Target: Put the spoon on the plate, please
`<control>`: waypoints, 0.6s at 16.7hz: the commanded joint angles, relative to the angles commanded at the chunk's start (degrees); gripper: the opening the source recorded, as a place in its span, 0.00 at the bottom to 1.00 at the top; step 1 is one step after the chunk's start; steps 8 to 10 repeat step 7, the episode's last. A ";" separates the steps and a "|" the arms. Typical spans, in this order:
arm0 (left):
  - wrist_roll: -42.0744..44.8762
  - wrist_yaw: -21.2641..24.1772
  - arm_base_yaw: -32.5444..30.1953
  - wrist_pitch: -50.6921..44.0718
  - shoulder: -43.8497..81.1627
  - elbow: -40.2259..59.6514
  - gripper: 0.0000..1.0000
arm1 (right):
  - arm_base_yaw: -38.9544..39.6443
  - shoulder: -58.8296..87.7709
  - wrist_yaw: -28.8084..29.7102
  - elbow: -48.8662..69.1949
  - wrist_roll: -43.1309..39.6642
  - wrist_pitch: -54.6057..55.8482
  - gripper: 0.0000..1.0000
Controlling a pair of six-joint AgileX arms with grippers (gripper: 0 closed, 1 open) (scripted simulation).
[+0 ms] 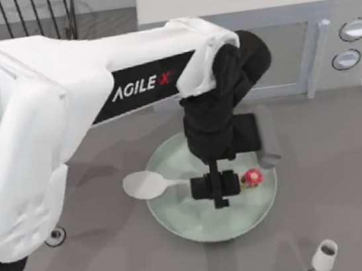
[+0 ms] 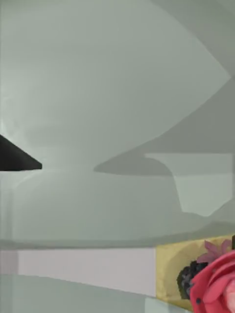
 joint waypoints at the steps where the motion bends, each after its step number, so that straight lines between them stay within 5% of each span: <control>1: 0.00 0.00 0.00 0.00 0.00 0.00 0.98 | 0.00 0.00 0.00 0.00 0.00 0.00 1.00; 10: 0.00 0.00 0.00 0.00 0.00 0.00 1.00 | 0.00 0.00 0.00 0.00 0.00 0.00 1.00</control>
